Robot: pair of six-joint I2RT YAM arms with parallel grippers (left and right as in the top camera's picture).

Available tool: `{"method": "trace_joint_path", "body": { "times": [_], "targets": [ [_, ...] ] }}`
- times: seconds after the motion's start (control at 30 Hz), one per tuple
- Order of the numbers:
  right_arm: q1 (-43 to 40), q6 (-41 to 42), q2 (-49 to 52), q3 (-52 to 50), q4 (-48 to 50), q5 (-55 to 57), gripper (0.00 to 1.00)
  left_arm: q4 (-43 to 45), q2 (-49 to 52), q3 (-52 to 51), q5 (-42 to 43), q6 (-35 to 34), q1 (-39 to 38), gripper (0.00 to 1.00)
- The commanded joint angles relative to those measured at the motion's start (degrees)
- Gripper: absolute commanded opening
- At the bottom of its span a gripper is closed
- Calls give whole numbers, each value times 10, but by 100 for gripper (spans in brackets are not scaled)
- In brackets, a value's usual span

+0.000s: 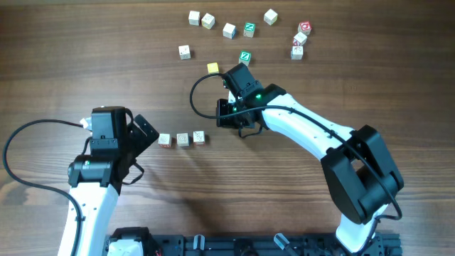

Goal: Form a horizontal line

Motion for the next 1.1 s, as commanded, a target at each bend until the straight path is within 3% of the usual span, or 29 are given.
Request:
{"method": "trace_joint_path", "body": {
  "times": [0.0,0.3,0.43,0.47,0.53,0.57,0.6,0.63,0.77,0.97,1.07],
  "targets": [
    [2,11,-6,7,-5,9,8,2,-1,4,-14,-5,4,99],
    [3,12,-6,7,-9,9,23,11,-1,4,-14,-6,4,100],
    [3,12,-6,7,-10,9,68,15,1,4,-14,1,4,100],
    [3,12,-6,7,-10,9,85,17,5,4,-14,14,4,100],
    [3,20,-6,7,-11,9,100,16,18,4,-14,56,4,100],
    [3,23,-6,7,-11,9,99,15,30,4,-14,69,4,99],
    [3,23,-6,7,-11,9,99,14,50,4,-14,80,4,88],
    [3,23,-6,7,-12,9,100,15,67,4,-15,87,4,65],
    [3,23,-6,7,-13,9,99,28,141,4,-31,87,13,19],
    [3,21,-6,7,-13,12,100,49,237,4,-89,87,18,4],
    [3,21,-6,4,-17,36,85,76,267,4,-78,116,18,4]
  ]
}}
